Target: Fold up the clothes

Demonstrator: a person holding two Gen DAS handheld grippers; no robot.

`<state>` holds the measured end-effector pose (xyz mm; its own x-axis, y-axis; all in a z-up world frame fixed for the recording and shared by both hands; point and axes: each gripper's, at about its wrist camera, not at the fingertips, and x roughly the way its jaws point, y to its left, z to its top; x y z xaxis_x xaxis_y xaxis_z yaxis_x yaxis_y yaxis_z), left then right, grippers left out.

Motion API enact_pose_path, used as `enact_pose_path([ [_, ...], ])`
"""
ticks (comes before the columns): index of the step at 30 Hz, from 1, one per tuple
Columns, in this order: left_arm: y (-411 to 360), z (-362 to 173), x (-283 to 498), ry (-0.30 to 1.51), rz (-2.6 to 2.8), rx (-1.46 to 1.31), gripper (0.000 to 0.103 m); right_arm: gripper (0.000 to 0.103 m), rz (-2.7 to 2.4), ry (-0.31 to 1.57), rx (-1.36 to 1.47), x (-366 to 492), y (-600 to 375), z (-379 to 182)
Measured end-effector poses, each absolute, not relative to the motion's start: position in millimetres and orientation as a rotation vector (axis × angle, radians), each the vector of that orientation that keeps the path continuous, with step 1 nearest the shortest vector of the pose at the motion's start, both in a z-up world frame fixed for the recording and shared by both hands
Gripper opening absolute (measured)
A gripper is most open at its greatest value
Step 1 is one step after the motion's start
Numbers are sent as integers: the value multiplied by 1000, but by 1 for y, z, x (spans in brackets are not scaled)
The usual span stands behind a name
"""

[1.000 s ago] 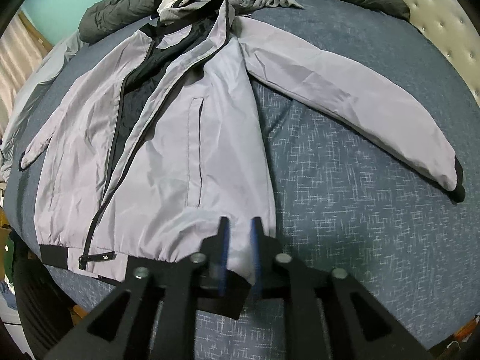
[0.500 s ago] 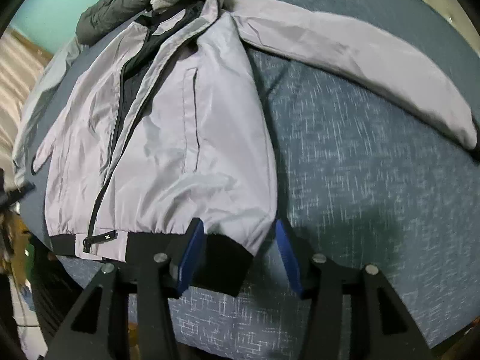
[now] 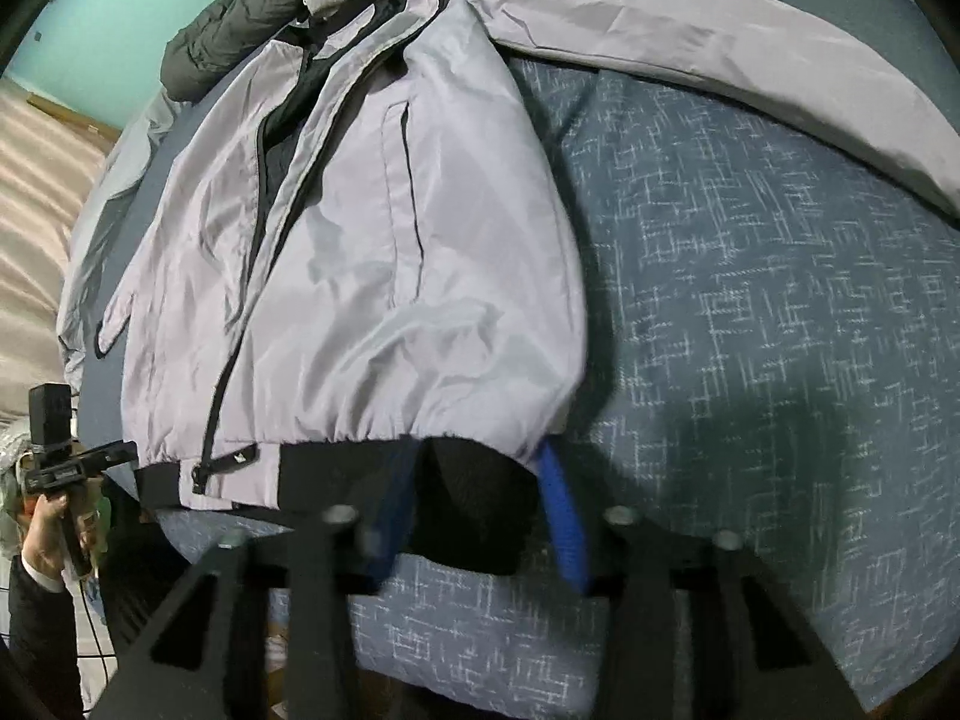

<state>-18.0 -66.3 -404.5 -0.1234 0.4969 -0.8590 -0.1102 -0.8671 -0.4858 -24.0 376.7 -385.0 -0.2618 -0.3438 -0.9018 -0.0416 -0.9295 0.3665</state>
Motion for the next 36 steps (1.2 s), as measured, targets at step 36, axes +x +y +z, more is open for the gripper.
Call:
enact_pose_path([
  [36, -110, -296, -33, -203, 2398, -1551, 39, 47, -2308, -357, 1606, -11, 350, -299],
])
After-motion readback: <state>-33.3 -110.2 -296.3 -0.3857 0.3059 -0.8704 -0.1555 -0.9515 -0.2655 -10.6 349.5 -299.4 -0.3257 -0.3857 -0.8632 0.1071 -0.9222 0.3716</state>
